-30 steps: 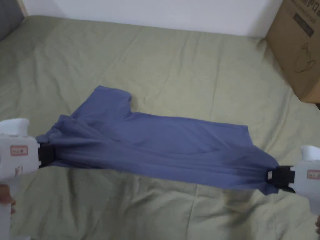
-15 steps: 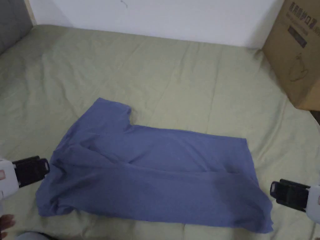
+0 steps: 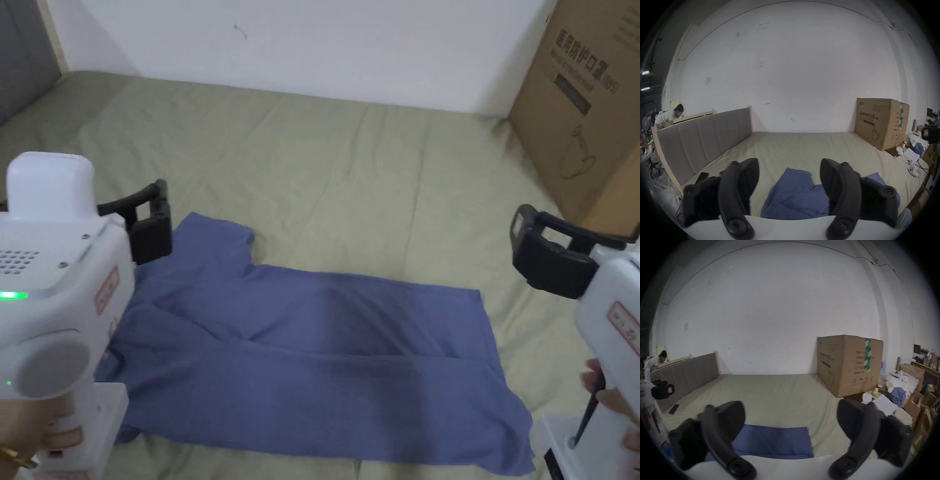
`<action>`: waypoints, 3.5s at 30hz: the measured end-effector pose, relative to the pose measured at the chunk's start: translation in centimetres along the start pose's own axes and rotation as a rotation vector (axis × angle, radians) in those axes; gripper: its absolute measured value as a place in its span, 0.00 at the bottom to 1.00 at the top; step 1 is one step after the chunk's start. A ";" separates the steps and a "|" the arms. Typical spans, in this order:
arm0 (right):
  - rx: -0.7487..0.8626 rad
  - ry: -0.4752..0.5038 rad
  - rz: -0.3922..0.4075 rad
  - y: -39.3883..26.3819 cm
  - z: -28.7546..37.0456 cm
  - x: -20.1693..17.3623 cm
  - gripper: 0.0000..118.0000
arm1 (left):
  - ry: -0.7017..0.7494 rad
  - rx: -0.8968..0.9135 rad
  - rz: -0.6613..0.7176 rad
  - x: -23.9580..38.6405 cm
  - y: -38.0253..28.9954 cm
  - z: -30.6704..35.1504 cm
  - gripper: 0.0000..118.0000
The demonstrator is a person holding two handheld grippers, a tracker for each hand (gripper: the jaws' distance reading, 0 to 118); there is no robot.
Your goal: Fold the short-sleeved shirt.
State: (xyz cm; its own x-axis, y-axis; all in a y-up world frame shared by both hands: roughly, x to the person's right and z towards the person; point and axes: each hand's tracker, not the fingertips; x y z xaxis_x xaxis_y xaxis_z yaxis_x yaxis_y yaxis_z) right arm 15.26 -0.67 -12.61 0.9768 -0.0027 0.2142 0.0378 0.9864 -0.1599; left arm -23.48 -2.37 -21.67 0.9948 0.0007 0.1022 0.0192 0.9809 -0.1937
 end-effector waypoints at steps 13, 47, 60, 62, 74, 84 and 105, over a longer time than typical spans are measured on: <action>-0.052 0.014 -0.029 -1.2 -2.6 -2.1 0.00 | -0.079 -0.067 0.001 1.2 -1.0 -2.2 0.00; -0.400 -0.076 -0.035 -9.4 -15.0 0.1 0.00 | 0.071 -0.972 0.045 -5.2 -13.6 -34.6 0.53; -0.516 -0.111 0.065 -7.0 -18.7 1.9 0.12 | -0.021 -0.777 0.096 -6.2 -7.8 -30.4 0.00; -0.604 -0.137 0.100 -6.8 -21.0 2.6 0.54 | -0.028 -0.759 0.090 -6.1 -7.0 -29.7 0.00; -0.970 -0.176 0.015 -13.2 -32.7 5.2 0.96 | -0.014 -0.723 0.122 -5.9 -6.7 -28.5 0.00; -0.992 -0.148 -0.132 -16.1 -34.6 5.5 0.23 | -0.004 -0.727 0.121 -5.9 -7.7 -29.2 0.00; -0.680 0.032 -0.137 -7.1 -12.1 8.5 0.03 | -0.100 -0.592 0.182 -9.4 -4.6 -11.7 0.00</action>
State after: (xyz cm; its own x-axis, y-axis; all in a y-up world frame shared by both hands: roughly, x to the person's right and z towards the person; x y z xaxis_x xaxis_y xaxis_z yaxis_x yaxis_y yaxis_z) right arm 25.85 -9.66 -21.32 0.9590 -0.1351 0.2492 0.2752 0.6548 -0.7039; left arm -31.74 -9.20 -33.18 0.9735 0.2044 0.1022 -0.0691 0.6894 -0.7211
